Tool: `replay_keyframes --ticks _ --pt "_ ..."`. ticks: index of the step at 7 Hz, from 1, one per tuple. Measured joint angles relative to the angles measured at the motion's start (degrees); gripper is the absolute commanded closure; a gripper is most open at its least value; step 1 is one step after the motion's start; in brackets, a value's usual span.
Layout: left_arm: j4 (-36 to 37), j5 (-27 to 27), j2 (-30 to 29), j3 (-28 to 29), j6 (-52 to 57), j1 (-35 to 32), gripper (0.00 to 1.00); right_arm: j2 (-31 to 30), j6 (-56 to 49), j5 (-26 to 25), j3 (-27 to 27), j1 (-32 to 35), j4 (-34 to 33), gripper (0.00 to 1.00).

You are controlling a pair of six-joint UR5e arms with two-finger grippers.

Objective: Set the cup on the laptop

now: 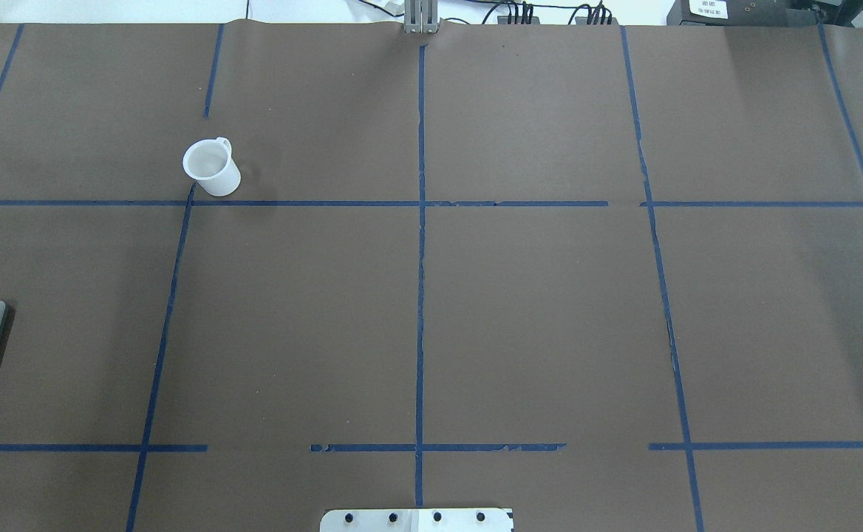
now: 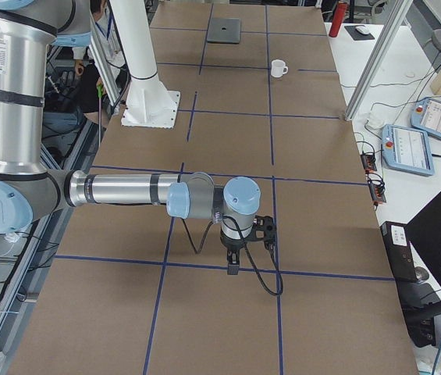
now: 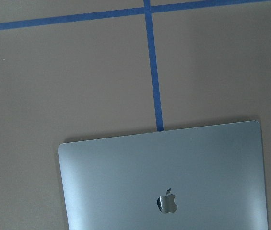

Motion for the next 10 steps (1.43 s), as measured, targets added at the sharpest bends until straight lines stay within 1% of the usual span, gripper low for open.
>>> replay_keyframes --ticks 4,6,7,9,10 --pt "0.0 0.0 0.4 0.3 -0.5 0.0 0.0 0.0 0.0 0.0 0.0 0.0 0.0 0.0" --pt "-1.8 -0.3 -1.6 0.3 -1.7 0.1 0.0 0.0 0.0 0.0 0.0 0.0 0.0 0.0" --pt "-2.6 -0.4 -3.7 0.2 -4.2 0.2 0.0 0.0 0.0 0.0 0.0 0.0 0.0 0.0" --pt "-3.2 -0.3 -10.6 0.2 -9.8 1.5 0.0 0.0 0.0 0.0 0.0 0.0 0.0 0.0" --pt "-3.2 -0.2 -14.8 0.9 -10.8 4.3 0.0 0.0 0.0 0.0 0.0 0.0 0.0 0.0"
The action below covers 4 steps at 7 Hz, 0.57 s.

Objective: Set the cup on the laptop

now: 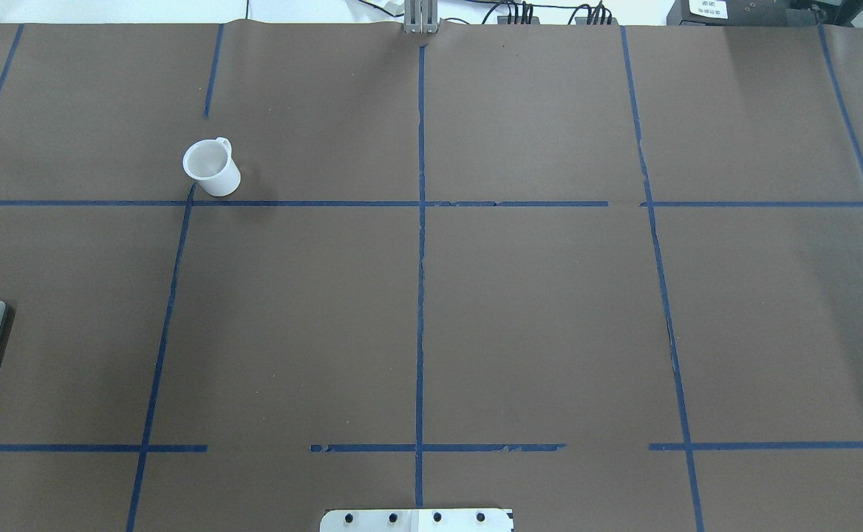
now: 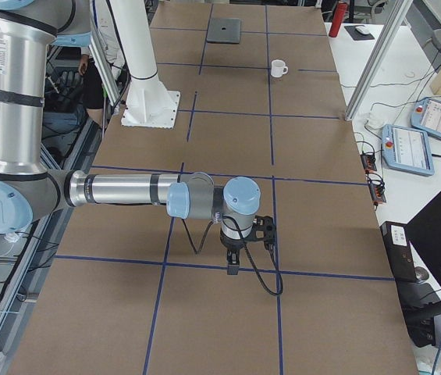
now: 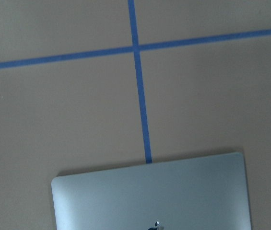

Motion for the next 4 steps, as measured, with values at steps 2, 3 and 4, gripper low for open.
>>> replay_keyframes --ticks 2,3,4 --pt "-0.3 0.0 -10.2 4.0 -7.1 8.4 0.0 0.0 0.0 0.0 0.0 0.0 0.0 0.0" --pt "-1.4 0.1 -16.0 7.6 -14.3 13.3 0.01 0.0 0.0 0.0 0.0 0.0 0.0 0.0" --pt "-3.6 0.4 -21.4 12.0 -20.9 17.0 0.01 0.0 0.0 0.0 0.0 0.0 0.0 0.0"
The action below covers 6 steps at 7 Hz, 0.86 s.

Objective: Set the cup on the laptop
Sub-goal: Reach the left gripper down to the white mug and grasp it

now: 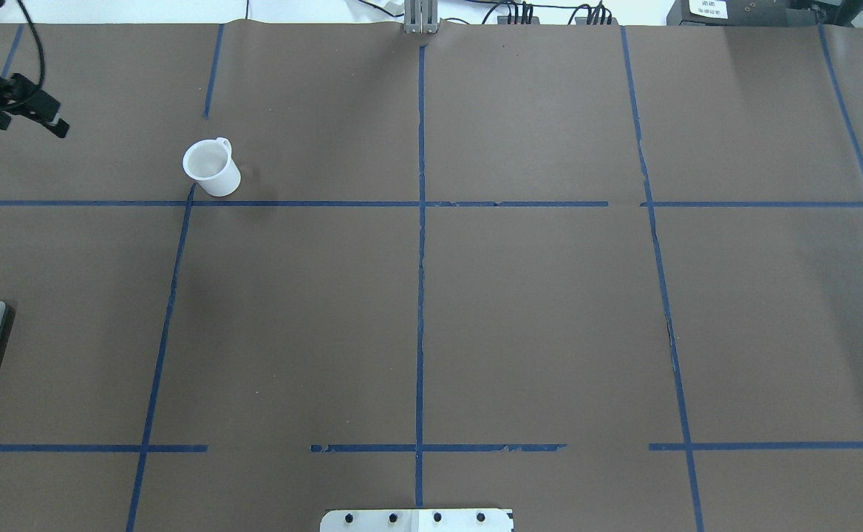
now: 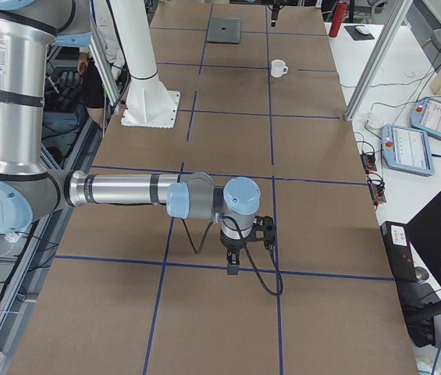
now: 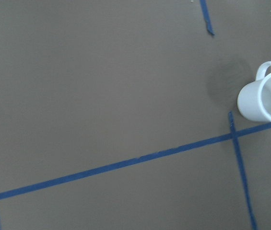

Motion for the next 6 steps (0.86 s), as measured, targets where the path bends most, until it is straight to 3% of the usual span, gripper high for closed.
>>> replay_keyframes --ticks 4,6 --pt "-12.6 6.9 -18.2 24.1 -12.7 7.0 0.04 0.0 0.0 0.0 0.0 0.0 0.0 0.0" --pt "-16.9 10.2 -22.1 32.5 -14.2 10.1 0.11 0.0 0.0 0.0 0.0 0.0 0.0 0.0"
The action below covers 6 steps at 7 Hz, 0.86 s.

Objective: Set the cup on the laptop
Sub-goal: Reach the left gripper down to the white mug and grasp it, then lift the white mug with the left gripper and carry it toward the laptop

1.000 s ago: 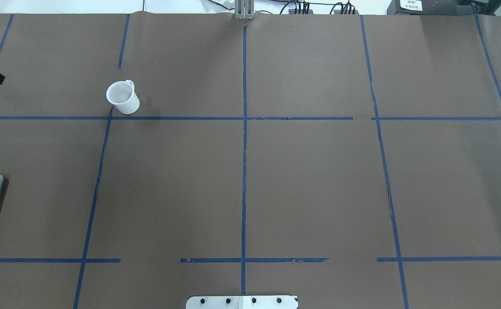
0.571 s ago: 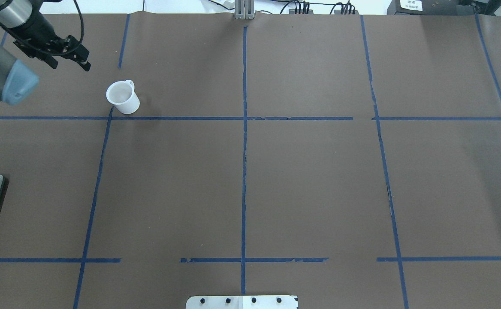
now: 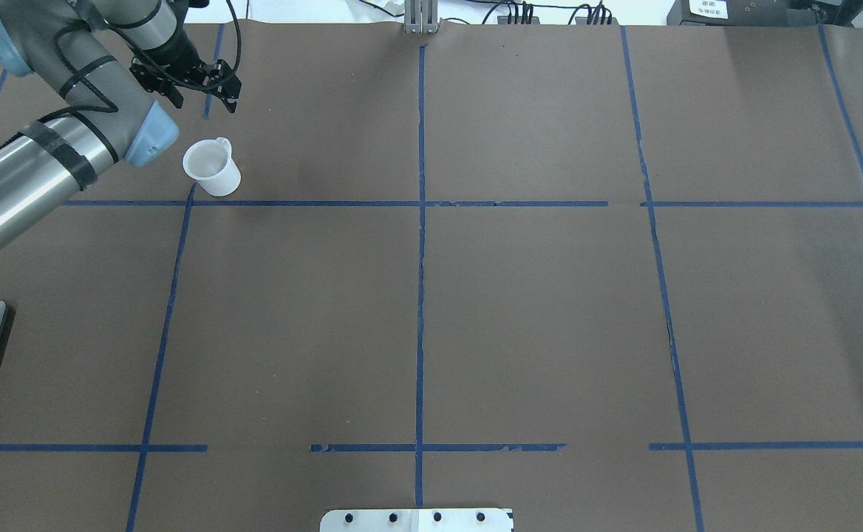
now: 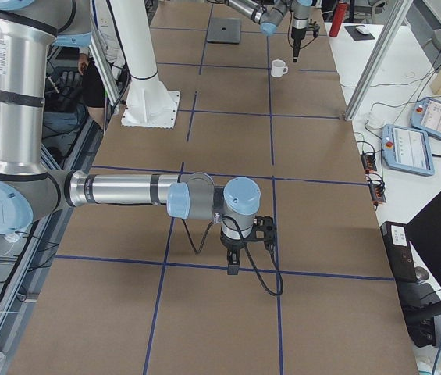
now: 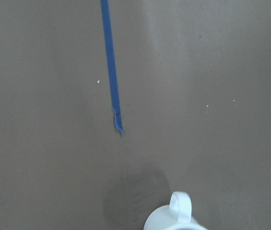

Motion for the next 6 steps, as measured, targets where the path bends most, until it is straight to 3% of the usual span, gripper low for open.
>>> replay_keyframes --ticks 2,3,4,6 --pt "-1.5 0.9 -0.3 3.5 -0.2 1.9 0.23 0.0 0.0 0.0 0.0 0.0 0.0 0.0" --pt "-1.7 1.0 -0.2 4.4 -0.4 2.6 0.4 0.0 0.0 0.0 0.0 0.0 0.0 0.0" --pt "-1.6 0.9 -0.2 4.8 -0.5 3.0 0.67 0.0 0.0 0.0 0.0 0.0 0.0 0.0" --pt "-1.1 -0.6 0.1 4.9 -0.4 3.2 1.0 0.0 0.0 0.0 0.0 0.0 0.0 0.0"
